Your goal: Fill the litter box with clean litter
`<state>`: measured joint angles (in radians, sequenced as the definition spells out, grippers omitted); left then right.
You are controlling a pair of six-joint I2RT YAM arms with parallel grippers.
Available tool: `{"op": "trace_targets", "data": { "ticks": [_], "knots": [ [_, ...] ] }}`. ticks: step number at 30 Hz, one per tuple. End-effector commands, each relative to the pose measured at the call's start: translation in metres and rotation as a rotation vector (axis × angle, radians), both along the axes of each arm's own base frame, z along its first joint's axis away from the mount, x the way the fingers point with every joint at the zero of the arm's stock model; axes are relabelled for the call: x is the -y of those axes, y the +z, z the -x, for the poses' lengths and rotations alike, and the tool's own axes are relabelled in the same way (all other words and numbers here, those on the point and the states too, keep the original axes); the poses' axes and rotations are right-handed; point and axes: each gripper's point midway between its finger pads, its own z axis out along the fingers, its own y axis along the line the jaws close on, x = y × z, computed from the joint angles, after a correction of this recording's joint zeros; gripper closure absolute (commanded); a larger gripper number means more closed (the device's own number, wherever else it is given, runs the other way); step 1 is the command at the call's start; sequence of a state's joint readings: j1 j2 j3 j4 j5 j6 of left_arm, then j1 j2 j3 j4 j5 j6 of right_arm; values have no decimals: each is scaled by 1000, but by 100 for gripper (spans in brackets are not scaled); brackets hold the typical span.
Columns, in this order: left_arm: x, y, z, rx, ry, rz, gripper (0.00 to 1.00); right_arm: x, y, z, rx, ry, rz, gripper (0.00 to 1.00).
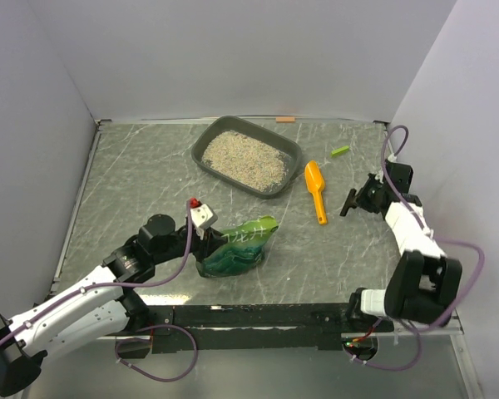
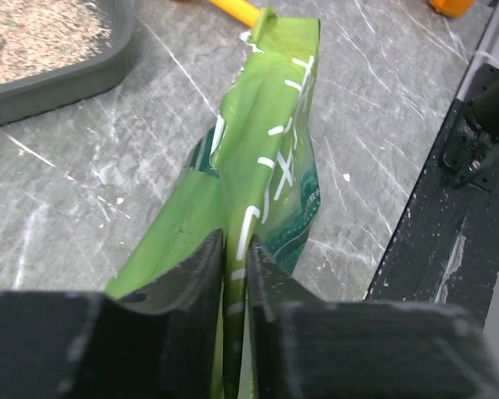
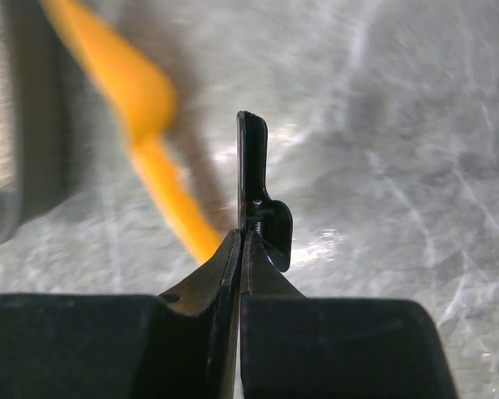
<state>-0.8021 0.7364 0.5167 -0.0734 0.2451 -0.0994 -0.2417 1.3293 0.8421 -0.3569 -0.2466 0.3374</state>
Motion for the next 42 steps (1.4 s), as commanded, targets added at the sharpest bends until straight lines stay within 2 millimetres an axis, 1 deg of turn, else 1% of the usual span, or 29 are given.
{"op": "trace_targets", "data": {
  "ticks": [1,2,3,4,6,7,9,10,11,12,13,14,15,16,17,18,19,20,21,23,24,26,27,29,30,34,35,36,42],
  "knots": [
    [3,43,-7,68,25,73,75,-20,46,0,133,40,38,100],
    [3,45,-7,72,19,75,73,-25,56,2,158,50,37,100],
    [4,50,-6,76,10,83,70,-30,60,3,167,64,34,100],
    [4,53,-4,81,5,87,68,-41,73,3,198,97,33,100],
    [4,59,-2,86,-8,90,63,-51,84,6,211,133,38,100],
    [3,61,-1,91,-9,89,61,-62,101,6,251,168,45,100],
    [0,69,-1,102,-2,76,58,-74,115,8,286,219,58,100],
    [-2,72,-2,109,1,66,57,-86,129,11,316,266,60,100],
    [-4,75,-3,112,10,60,57,-93,137,13,339,303,70,100],
    [-4,90,-4,133,16,71,55,-99,145,15,357,332,70,100],
    [-7,91,-5,127,29,56,55,-105,160,18,394,366,71,100],
    [-8,97,-6,134,34,58,54,-120,167,24,419,443,65,100],
    [-9,113,-6,138,45,83,52,-127,181,27,455,480,66,100],
    [-9,115,-7,123,53,79,51,-137,190,34,486,533,61,100],
    [-7,120,-5,110,49,91,50,-152,198,44,519,625,46,100],
    [-6,135,-3,97,48,128,49,-162,206,52,544,679,32,100],
    [-2,137,-2,72,38,133,48,-168,219,60,587,719,29,100],
    [2,143,2,53,14,153,48,-173,225,67,611,761,31,100],
    [4,153,4,45,6,180,47,-186,232,80,638,837,-1,100],
    [13,162,9,-11,-22,231,46,-198,249,98,699,924,-38,100],
    [17,168,11,-38,-32,263,46,-210,257,114,722,1010,-96,100],
    [25,178,16,-50,-79,315,46,-220,266,130,753,1083,-144,100],
    [29,180,20,-82,-95,341,46,-226,272,143,779,1134,-172,100],
    [35,187,25,-89,-139,389,47,-230,280,153,815,1155,-205,100],
    [37,188,26,-116,-144,412,47,-232,288,159,870,1167,-213,100],
    [43,190,29,-146,-169,453,47,-239,302,176,924,1182,-321,100],
    [43,187,29,-162,-168,454,47,-240,304,178,926,1186,-328,100],
    [44,197,30,-135,-185,486,47,-241,303,179,912,1188,-334,100],
    [47,205,35,-128,-226,529,47,-249,304,184,900,1210,-379,100]
  ]
}}
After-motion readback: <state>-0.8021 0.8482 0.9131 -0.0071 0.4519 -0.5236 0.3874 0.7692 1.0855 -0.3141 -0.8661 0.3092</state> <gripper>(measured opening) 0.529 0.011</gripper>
